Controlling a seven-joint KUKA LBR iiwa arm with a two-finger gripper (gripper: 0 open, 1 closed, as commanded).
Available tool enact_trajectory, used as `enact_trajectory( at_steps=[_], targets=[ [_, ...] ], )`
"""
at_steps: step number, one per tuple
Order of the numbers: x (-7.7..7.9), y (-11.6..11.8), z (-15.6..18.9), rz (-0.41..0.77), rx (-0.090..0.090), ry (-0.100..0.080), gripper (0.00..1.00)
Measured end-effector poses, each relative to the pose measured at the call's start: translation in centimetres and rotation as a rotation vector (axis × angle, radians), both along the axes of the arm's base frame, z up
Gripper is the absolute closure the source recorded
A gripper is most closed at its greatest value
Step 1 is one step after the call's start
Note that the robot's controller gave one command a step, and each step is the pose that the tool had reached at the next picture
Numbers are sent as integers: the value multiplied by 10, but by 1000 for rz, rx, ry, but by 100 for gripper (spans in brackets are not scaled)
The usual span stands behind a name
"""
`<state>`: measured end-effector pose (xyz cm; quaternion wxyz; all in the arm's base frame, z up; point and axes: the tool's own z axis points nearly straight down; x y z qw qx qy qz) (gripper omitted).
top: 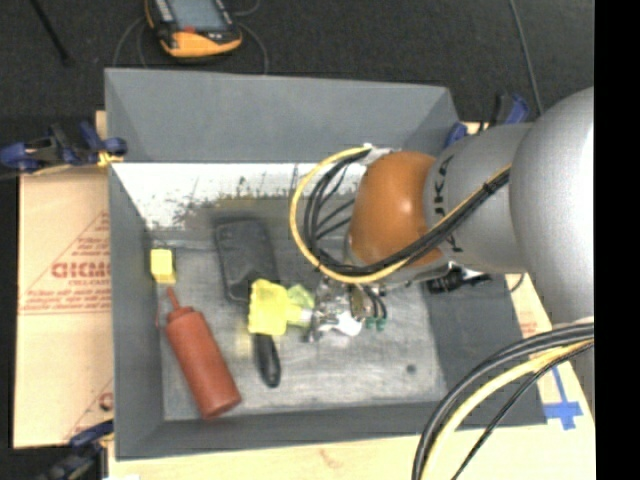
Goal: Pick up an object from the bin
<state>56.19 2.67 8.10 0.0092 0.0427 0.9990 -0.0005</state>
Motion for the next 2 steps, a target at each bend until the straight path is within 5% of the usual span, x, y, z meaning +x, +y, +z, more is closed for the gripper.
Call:
enact_trajectory(
  at_steps=[2],
  targets=[
    [-1, 0, 26, 0, 1, 13, 100]
  ],
)
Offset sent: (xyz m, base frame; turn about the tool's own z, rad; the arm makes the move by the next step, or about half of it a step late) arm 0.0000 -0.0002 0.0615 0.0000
